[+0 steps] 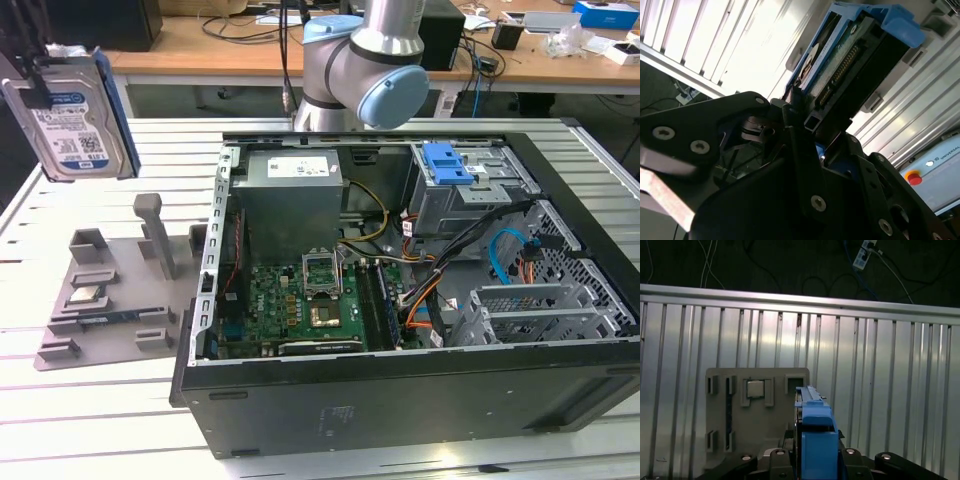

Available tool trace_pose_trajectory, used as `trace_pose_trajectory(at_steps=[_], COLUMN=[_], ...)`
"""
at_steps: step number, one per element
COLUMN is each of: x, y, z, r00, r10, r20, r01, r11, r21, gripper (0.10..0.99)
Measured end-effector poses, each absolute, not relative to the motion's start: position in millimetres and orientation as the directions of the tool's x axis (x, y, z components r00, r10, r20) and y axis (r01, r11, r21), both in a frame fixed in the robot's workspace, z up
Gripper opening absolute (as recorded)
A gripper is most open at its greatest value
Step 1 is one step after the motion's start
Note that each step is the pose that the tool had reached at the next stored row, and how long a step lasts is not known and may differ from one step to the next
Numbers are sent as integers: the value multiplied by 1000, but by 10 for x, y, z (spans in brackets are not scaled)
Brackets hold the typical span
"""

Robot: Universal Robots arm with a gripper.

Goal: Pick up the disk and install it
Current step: 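Pick up the disk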

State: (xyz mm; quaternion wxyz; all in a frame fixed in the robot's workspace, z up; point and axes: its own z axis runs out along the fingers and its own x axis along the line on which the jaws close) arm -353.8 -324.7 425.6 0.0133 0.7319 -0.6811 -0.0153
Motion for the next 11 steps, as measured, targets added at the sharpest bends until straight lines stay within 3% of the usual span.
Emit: trace_pose_trajectory(at_steps=[11], x=[-3539], y=[-3234], z=[4506], r00=[72], r10=[-997], r20=[-4], r01=[-997], r11=[-72], r21=[40], gripper=[369])
